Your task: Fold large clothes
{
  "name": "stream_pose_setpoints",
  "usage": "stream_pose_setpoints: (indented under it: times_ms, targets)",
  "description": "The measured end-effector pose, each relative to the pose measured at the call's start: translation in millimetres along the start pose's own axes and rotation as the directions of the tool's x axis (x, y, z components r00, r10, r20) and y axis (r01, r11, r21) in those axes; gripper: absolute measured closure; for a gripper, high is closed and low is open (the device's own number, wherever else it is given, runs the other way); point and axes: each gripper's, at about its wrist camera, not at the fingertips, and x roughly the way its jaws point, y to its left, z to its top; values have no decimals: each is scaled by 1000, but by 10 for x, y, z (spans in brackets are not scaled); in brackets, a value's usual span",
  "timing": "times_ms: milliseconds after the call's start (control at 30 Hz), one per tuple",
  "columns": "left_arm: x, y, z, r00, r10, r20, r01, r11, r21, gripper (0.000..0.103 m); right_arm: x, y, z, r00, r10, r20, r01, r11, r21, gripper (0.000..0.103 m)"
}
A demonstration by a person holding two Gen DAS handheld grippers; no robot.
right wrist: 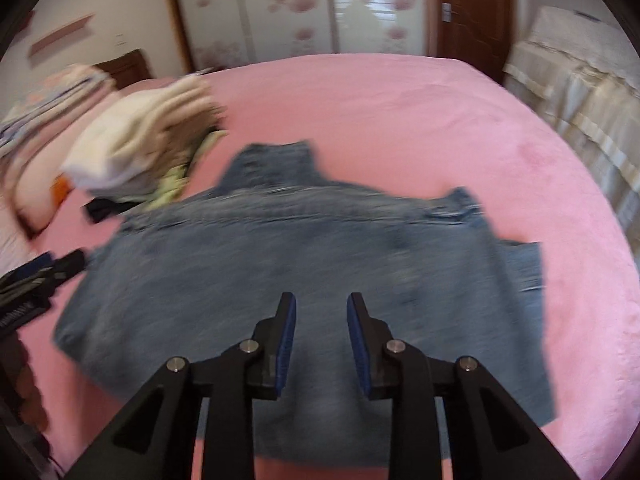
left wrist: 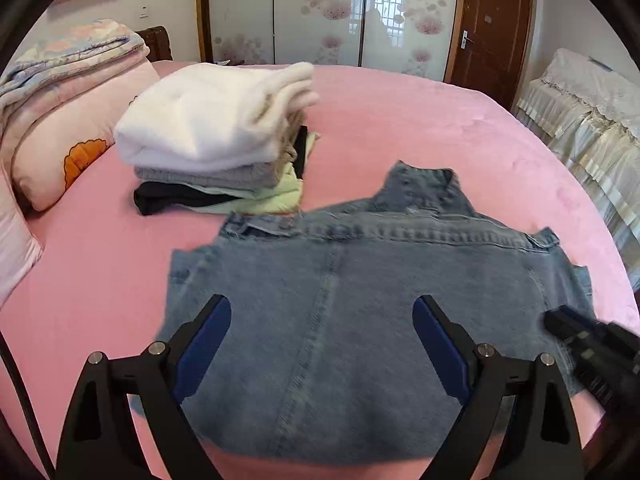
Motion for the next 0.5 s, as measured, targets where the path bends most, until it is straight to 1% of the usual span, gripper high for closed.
stream_pose_setpoints:
  times_ms: [33,67,100,133,200,233,300,367,433,467,500]
  targets:
    - [-26,-72,-78,1000,3,-2,-3,1000,-3,11,-1,131,-60,999,35,5,-35,999,-14,76]
    - [-26,-114,-141,1000,12,-2,-12,1000,-3,11,14,212,-118,999,49,6,-49,999,-23,76]
    - [-31,-167,-199,1000,30,4,-30,1000,3,11,40,260,-185,999,47,-2,-47,999,-25,76]
    - [11,-221,-283,998,66,3,-66,998,17,11,95,275,-229,998,51,-24,-52,999,-12,76]
    - [124,-306,-426,994,105,-27,-104,994,39,11,237,177,-290,994,77,-73,-74,996,44,76]
    - [226,-318,-499,991,116,-60,-114,993,43,11,318,81,-320,993,73,-97,-66,995,73,76]
    - [368,-277,-585,986,128,-109,-124,991,39,11,401,-95,-407,992,45,-117,-32,993,112,76]
    - [503,-172,-659,977,149,-153,-146,989,28,11,375,-349,-458,995,11,-95,2,990,138,78]
    - [519,24,-681,980,121,-157,-126,992,-22,11,309,-569,-487,994,-63,-90,75,987,142,77]
    - [519,112,-681,980,124,-156,-131,991,-37,8,259,-739,-527,988,-124,-89,136,980,145,77]
    - [517,193,-679,978,133,-158,-142,989,-48,5,212,-870,-577,988,-128,-81,139,978,157,77]
